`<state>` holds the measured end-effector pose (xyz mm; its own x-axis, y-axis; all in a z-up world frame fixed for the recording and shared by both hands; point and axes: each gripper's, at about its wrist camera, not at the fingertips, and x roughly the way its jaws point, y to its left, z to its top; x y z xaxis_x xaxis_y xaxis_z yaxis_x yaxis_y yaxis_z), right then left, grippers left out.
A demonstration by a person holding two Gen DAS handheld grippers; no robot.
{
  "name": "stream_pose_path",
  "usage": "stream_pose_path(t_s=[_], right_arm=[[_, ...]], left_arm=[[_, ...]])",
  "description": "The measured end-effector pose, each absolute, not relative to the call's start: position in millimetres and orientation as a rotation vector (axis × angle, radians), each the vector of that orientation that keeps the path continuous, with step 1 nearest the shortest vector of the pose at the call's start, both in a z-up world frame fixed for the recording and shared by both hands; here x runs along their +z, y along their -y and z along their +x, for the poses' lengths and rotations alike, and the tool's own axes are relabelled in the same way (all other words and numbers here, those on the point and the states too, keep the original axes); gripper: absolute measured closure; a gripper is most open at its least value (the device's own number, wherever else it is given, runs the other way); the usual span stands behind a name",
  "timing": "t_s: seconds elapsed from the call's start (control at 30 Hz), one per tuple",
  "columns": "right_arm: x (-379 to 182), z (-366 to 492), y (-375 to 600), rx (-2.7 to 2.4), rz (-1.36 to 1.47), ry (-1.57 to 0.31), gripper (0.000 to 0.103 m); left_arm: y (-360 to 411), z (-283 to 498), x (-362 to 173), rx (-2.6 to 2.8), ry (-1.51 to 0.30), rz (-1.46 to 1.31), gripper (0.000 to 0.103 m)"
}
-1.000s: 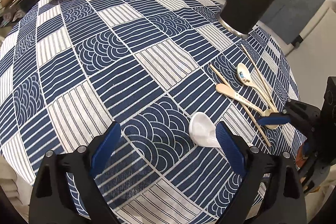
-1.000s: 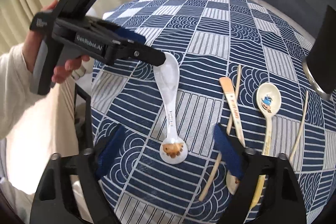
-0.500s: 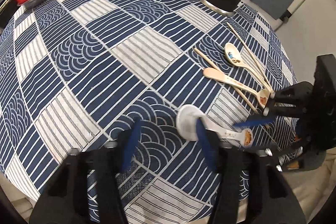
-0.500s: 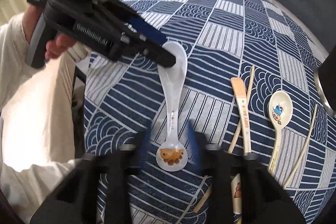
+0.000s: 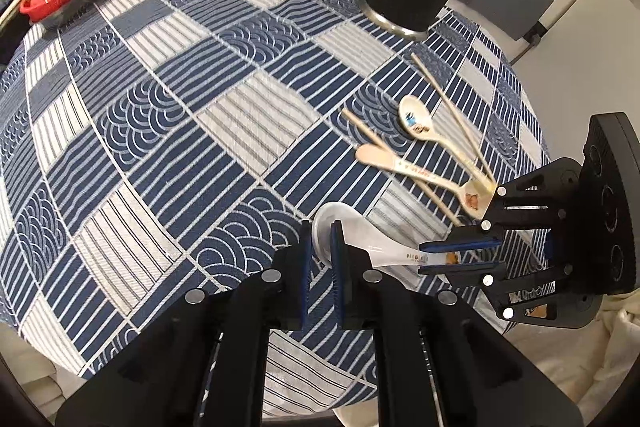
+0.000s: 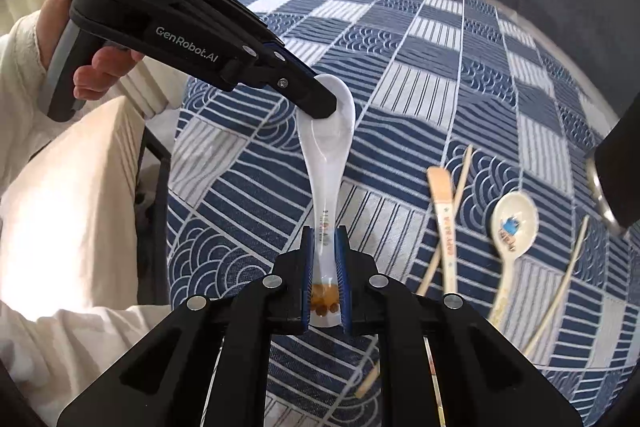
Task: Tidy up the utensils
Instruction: 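Lift the white spoon with the right gripper over the black holder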
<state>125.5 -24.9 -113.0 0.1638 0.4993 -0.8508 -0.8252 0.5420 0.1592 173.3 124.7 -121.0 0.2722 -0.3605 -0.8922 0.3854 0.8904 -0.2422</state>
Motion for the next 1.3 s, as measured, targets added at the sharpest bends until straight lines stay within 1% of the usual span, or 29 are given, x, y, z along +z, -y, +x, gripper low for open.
stream_pose_path(t_s=[0.23, 0.83, 1.3], right_arm=[[-81.9, 118.5, 45.5, 0.952, -0.379, -0.936, 0.093], [-20.5, 103.7, 111.3, 0.841, -0.399, -0.789, 0.093], [21.6, 121.2, 143.3, 0.708, -0.377, -0.726, 0.093]], left_arm=[[-114.6, 167.9, -84.3, -0.492, -1.121, -0.021, 0.095], [-44.0, 149.3, -1.7, -0.534, -0.947, 0.074, 0.095], [-6.4, 172.8, 53.8, -0.606, -0.856, 0.142, 0.095]])
